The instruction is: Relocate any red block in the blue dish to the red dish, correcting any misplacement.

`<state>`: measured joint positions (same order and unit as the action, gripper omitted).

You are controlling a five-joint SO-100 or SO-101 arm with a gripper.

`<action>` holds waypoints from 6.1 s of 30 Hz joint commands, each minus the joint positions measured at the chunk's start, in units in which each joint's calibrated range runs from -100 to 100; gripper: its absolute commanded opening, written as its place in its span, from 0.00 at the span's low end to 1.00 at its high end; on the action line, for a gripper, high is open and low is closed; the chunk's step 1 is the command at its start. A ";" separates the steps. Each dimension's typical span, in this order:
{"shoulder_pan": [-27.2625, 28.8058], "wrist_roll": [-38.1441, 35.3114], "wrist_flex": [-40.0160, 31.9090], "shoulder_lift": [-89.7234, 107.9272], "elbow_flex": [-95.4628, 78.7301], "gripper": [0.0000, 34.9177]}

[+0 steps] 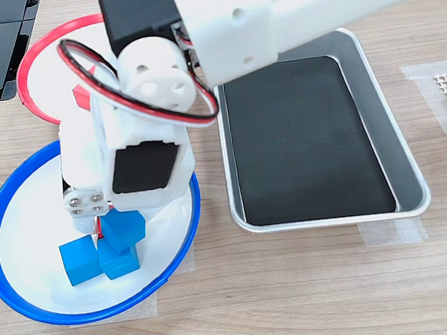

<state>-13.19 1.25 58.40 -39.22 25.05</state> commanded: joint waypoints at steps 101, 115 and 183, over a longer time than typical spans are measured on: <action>21.42 -27.01 -7.02 14.01 -17.35 0.12; 23.12 -27.06 -7.27 14.01 -17.08 0.16; 12.29 0.24 -18.08 131.80 -123.59 0.01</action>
<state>-0.44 1.49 38.01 89.77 -98.64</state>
